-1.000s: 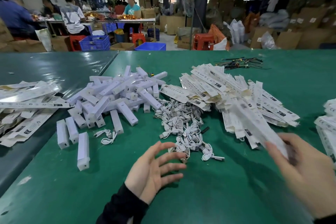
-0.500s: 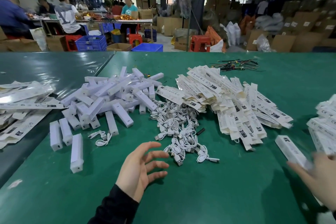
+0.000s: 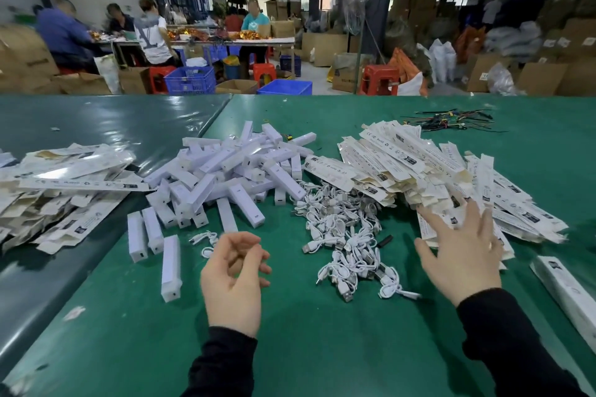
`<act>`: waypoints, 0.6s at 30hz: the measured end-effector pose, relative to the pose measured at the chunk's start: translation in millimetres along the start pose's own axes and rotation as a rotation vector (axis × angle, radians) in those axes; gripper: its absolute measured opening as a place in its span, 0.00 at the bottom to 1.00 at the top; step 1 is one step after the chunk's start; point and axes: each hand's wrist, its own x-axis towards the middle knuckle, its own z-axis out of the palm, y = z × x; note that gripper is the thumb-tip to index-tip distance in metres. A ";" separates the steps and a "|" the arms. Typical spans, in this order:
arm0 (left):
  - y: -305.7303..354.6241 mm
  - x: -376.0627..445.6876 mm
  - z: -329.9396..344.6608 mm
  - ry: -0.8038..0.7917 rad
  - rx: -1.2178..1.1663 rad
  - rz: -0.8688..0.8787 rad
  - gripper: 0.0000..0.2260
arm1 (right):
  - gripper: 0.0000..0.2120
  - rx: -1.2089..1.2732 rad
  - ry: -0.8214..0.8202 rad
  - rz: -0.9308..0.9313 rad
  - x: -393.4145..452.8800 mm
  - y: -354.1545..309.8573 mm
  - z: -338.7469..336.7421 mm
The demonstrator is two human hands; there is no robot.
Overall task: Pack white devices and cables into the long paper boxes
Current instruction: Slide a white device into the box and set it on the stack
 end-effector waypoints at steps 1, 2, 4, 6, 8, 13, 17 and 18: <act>0.5 2.8 -2.5 0.049 0.002 0.028 0.09 | 0.25 -0.050 -0.028 0.009 -0.4 3.3 3.5; 0.7 4.7 -4.4 0.087 -0.017 0.030 0.09 | 0.24 -0.073 -0.032 0.008 -1.1 6.4 6.1; -2.1 5.4 -4.4 0.114 -0.062 0.007 0.10 | 0.22 -0.011 0.030 -0.008 0.2 13.0 8.5; -4.9 1.7 -0.3 0.076 -0.053 0.023 0.11 | 0.18 0.078 0.153 -0.016 1.2 17.5 5.6; -6.5 -4.1 4.2 0.017 -0.029 0.036 0.10 | 0.13 0.097 0.310 -0.033 -1.6 19.8 1.1; -8.3 -12.2 9.4 -0.060 -0.073 -0.010 0.11 | 0.12 0.504 0.639 -0.038 -9.1 19.6 -9.9; -10.2 -12.7 10.2 -0.098 -0.128 -0.081 0.11 | 0.13 0.733 0.846 -0.092 -11.8 21.6 -19.3; -10.3 -12.7 9.9 -0.116 -0.144 -0.106 0.12 | 0.13 0.807 0.918 -0.116 -13.4 21.4 -22.8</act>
